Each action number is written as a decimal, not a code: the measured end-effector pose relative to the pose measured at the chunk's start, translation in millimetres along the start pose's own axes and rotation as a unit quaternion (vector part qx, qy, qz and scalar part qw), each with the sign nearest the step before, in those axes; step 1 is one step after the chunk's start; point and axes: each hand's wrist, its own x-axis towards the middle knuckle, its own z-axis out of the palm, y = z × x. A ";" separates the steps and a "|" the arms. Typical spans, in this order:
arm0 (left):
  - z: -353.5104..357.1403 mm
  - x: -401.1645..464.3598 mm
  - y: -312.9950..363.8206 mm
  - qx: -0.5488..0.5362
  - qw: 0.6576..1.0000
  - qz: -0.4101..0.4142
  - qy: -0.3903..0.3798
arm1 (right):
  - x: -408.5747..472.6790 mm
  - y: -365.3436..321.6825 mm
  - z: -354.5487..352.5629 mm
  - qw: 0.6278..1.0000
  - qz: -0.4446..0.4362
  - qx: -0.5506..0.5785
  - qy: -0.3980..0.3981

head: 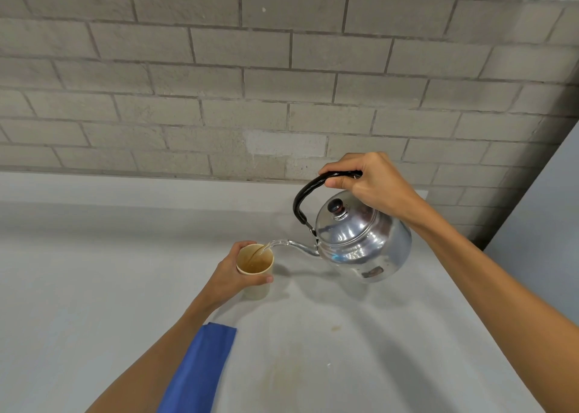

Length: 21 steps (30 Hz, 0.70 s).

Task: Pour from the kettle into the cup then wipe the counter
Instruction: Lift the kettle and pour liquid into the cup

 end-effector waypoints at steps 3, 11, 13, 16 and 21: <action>-0.6 -1.0 -0.4 0.002 1.000 -0.001 0.000 | 2.3 -0.1 1.1 1.000 -0.002 -0.011 -0.001; -0.5 -2.0 2.2 0.000 1.000 -0.006 -0.001 | -0.9 14.1 5.5 0.999 0.017 0.029 0.013; -0.6 -2.5 1.5 0.001 1.000 -0.007 -0.001 | -4.7 22.2 7.4 0.998 0.033 0.052 0.024; -0.5 -1.9 -0.4 0.001 1.000 -0.008 -0.001 | -10.4 33.4 12.5 0.993 0.055 0.092 0.040; -0.1 -1.6 -0.5 -0.021 1.000 -0.010 -0.009 | -17.2 46.4 19.4 0.979 0.082 0.174 0.073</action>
